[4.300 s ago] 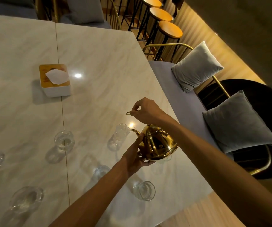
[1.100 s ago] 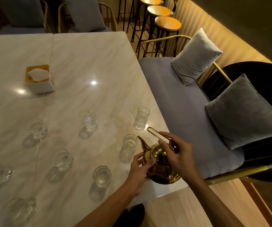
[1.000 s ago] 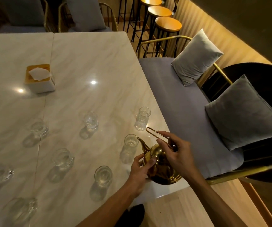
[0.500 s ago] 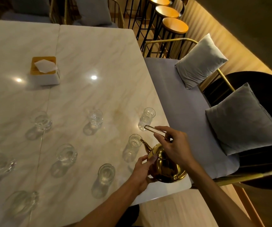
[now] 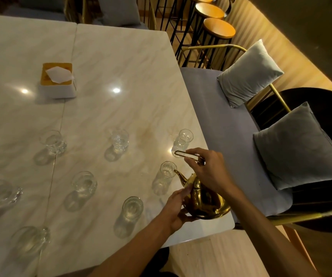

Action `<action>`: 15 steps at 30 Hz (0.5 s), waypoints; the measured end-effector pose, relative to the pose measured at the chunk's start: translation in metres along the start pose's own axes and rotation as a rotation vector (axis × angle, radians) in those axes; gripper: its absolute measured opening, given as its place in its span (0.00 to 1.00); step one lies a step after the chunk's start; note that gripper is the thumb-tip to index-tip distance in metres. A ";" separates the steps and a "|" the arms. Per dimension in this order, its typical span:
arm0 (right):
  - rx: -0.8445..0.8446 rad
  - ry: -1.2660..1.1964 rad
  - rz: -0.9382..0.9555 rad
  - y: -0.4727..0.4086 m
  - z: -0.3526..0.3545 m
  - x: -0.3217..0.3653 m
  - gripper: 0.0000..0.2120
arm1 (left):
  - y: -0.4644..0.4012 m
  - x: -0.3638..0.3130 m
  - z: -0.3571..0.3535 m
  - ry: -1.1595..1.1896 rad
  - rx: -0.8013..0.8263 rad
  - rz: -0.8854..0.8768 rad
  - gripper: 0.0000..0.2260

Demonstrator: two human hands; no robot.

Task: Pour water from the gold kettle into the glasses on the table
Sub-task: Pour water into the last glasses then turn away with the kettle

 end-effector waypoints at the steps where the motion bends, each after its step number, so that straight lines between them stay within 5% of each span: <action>1: 0.005 0.007 -0.004 -0.001 -0.001 0.000 0.16 | 0.000 -0.001 0.000 0.007 0.000 0.006 0.20; 8: 0.025 0.065 -0.011 -0.007 -0.002 0.003 0.16 | 0.002 -0.001 -0.002 0.048 0.013 0.050 0.16; 15: 0.057 0.086 -0.007 -0.012 0.000 0.008 0.16 | 0.003 -0.003 -0.004 0.080 0.008 0.077 0.23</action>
Point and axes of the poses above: each hand's wrist, its own y-axis away from the middle knuckle, its own z-axis out of the back of the hand, x = y × z, the point moved 2 cm from there along -y, towards the middle knuckle, and after that the axes turned 7 degrees about -z, right-handed, at the moved point
